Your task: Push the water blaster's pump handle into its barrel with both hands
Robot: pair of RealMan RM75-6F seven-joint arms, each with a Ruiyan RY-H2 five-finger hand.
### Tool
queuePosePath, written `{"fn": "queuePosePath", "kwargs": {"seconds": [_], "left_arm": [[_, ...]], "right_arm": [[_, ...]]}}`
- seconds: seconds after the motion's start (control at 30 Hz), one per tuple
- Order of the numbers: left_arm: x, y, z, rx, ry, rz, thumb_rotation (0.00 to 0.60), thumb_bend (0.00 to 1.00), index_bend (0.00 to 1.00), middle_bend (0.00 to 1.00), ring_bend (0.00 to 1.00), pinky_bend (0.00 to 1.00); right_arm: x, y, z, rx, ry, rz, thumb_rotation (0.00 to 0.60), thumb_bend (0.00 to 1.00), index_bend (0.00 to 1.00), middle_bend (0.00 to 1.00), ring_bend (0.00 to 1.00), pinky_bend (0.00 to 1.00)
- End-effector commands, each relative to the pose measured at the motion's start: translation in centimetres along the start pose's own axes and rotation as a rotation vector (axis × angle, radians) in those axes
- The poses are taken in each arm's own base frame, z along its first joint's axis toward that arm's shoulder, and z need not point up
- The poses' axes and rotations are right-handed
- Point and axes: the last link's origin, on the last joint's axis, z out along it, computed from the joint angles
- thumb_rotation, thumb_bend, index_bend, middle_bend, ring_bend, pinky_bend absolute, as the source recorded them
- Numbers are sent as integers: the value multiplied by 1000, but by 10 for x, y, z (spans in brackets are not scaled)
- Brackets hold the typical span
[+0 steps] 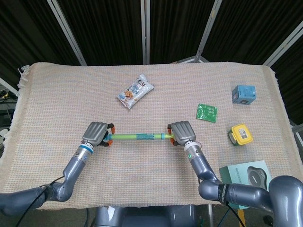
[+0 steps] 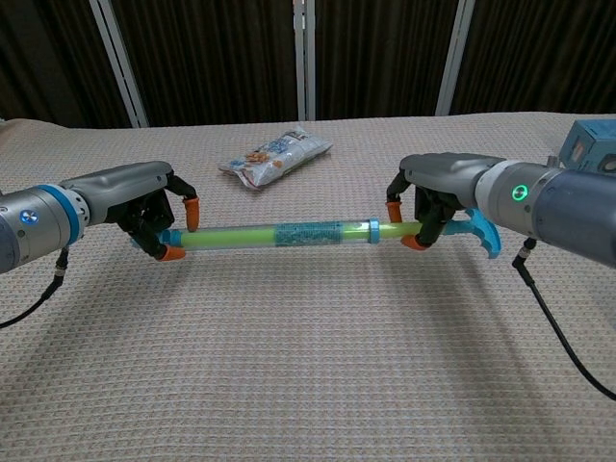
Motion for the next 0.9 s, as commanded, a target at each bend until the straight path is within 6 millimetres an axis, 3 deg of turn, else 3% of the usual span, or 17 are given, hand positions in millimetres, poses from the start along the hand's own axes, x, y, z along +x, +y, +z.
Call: {"fn": "queuePosePath", "kwargs": {"seconds": [0.03,0.3,0.37,0.43,0.5,0.57,0.6,0.67,0.87,0.9], "left_arm": [[-2,5,1,-8,-5,-1,600,459,838,887,845,1000],[-6,9,4,-5,-7,-8,600,460,837,887,845,1000],[-7,9,4,-4,-7,-8,600,457,824,887,845,1000],[-6,9,4,-5,-3,-4,600,432,713,887,845,1000],[-6,7,4,-4,8,4,600,332,383,884,845,1000],[-5,6,3,1,15,2,600,231,129,867,842,1000],[-5,5,2,6,19,2,600,190,48,851,835,1000],[-3,0,0,23,29,12,600,148,1,831,818,997],[7,-14,-14,72,34,26,600,109,0,808,796,976],[17,-26,-24,102,64,14,600,109,0,808,796,976]], "right_arm": [[-2,-6,2,8,-1,7,600,470,675,1000,1000,1000],[-4,-11,4,16,1,6,600,468,668,1000,1000,1000],[-4,-11,4,16,2,6,600,444,629,1000,1000,1000],[-4,-10,3,18,2,5,600,316,481,1000,1000,1000],[-4,-8,3,21,-2,0,600,103,240,996,1000,1000],[-4,-6,2,20,-4,-8,600,9,81,984,1000,1000],[-3,-4,2,21,-1,-18,600,0,43,977,1000,1000],[-1,0,1,22,8,-30,600,0,1,960,1000,1000],[5,16,-9,20,49,-66,600,0,0,949,1000,1000],[13,27,-18,9,83,-90,600,0,0,949,1000,1000]]}}
